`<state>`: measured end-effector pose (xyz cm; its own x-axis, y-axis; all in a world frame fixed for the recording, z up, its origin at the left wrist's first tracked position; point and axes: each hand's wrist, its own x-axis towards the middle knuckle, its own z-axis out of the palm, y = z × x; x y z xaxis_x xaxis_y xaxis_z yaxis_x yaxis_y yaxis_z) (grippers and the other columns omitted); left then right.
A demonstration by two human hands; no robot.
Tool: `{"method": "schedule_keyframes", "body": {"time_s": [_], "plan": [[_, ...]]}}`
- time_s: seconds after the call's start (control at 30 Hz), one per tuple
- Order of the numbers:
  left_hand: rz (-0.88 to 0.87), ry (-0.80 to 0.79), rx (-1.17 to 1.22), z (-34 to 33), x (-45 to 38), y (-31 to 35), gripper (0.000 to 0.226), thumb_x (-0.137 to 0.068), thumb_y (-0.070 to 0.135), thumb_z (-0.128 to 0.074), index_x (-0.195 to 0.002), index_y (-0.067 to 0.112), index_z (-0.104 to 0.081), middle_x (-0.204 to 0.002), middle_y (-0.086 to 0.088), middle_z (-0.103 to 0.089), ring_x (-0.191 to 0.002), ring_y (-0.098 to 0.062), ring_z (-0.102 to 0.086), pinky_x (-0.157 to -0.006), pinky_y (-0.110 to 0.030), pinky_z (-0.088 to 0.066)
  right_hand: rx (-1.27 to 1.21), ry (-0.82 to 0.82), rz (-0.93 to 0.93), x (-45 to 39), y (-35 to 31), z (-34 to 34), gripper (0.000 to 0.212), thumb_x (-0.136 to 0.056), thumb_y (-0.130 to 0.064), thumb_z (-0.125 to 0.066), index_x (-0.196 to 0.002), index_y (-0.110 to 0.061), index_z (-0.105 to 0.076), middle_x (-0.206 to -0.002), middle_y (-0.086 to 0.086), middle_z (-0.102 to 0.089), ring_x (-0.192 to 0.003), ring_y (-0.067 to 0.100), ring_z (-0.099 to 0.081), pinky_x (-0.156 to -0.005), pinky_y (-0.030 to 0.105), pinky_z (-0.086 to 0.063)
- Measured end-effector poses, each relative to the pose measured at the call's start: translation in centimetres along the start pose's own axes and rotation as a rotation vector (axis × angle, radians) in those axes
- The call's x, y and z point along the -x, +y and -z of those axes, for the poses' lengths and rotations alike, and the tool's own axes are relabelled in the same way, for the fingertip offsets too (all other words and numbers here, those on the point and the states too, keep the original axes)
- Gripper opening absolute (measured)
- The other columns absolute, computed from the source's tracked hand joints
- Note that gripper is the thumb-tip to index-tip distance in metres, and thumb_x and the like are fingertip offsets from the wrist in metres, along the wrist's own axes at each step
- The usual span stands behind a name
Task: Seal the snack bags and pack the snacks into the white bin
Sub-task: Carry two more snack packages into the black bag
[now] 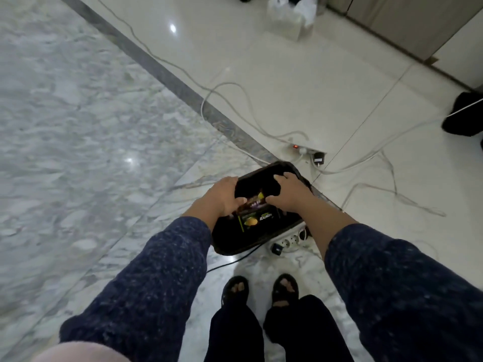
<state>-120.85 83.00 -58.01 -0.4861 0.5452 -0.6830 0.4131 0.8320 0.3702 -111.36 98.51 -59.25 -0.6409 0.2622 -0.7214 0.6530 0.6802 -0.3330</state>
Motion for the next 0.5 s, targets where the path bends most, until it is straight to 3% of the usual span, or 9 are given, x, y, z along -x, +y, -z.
{"method": "schedule_keyframes", "body": {"time_s": [0.17, 0.33, 0.5], "plan": [[0.017, -0.043, -0.179, 7.6, 5.6, 5.9, 0.072, -0.097, 0.04, -0.046, -0.151, 0.006, -0.013, -0.158, -0.015, -0.016, -0.145, -0.029, -0.019, -0.115, -0.034, -0.021, 0.093, 0.089, 0.028, 7.3, -2.6, 8.3, 0.063, -0.089, -0.039, -0.054, -0.138, -0.003, -0.039, -0.142, 0.016, -0.038, -0.126, 0.031, -0.045, -0.101, 0.039, -0.043], [-0.056, 0.116, -0.294, 16.8, 11.4, 13.0, 0.061, -0.096, 0.039, -0.047, -0.143, 0.004, -0.032, -0.146, -0.016, -0.037, -0.134, -0.032, -0.037, -0.108, -0.038, -0.034, 0.12, 0.272, 0.02, 15.6, -4.9, 18.6, 0.056, -0.089, -0.036, -0.052, -0.134, -0.003, -0.044, -0.136, 0.015, -0.044, -0.123, 0.031, -0.047, -0.096, 0.033, -0.043], [-0.16, 0.355, -0.371, 24.9, 16.5, 20.8, 0.055, -0.095, 0.039, -0.048, -0.138, 0.006, -0.039, -0.139, -0.016, -0.044, -0.128, -0.032, -0.042, -0.105, -0.04, -0.039, 0.117, 0.498, -0.002, 24.6, -5.5, 27.6, 0.052, -0.09, -0.034, -0.051, -0.132, -0.004, -0.048, -0.136, 0.013, -0.046, -0.12, 0.031, -0.049, -0.093, 0.036, -0.046]]}}
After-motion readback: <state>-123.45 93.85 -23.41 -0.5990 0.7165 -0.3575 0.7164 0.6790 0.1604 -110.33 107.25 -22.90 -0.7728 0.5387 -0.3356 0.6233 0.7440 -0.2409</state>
